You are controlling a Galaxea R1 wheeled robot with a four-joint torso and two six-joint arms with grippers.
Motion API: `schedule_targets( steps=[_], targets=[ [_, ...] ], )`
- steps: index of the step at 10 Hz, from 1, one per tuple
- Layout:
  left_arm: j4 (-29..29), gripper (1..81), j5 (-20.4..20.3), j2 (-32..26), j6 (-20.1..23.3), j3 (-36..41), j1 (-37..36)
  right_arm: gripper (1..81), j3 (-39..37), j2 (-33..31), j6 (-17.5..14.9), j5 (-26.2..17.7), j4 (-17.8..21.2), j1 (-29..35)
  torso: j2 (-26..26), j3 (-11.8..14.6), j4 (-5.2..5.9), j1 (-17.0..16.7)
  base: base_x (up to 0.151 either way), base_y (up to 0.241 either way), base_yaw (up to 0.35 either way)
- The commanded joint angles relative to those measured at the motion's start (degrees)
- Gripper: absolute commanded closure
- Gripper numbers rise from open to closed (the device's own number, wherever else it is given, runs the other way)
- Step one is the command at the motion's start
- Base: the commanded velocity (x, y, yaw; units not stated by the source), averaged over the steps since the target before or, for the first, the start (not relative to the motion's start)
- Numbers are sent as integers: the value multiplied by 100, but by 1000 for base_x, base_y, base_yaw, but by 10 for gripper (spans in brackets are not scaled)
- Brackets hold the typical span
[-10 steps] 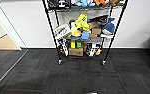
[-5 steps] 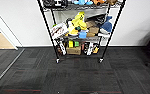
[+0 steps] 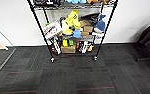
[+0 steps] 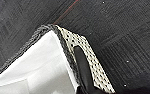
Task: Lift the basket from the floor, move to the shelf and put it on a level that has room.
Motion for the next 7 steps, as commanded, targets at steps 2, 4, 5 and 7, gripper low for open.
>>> schedule_targets(
  steps=[2,4,5,7],
  targets=[
    [-244,811,-54,-978,-18,623,-152,811,67,-190,-24,-382,18,95,754,0,0,-485,0,0,0],
    [-244,811,-337,-1190,-26,712,42,811,120,-181,-24,-382,17,59,1141,0,0,-734,0,0,0],
    [-244,811,-364,-1235,-26,712,86,811,190,-181,-24,-382,9,68,1340,233,0,-861,0,0,0],
    [-236,811,-373,-1226,-18,712,139,811,217,-155,-24,-382,17,68,1672,472,0,-1075,0,0,0]
  ],
)
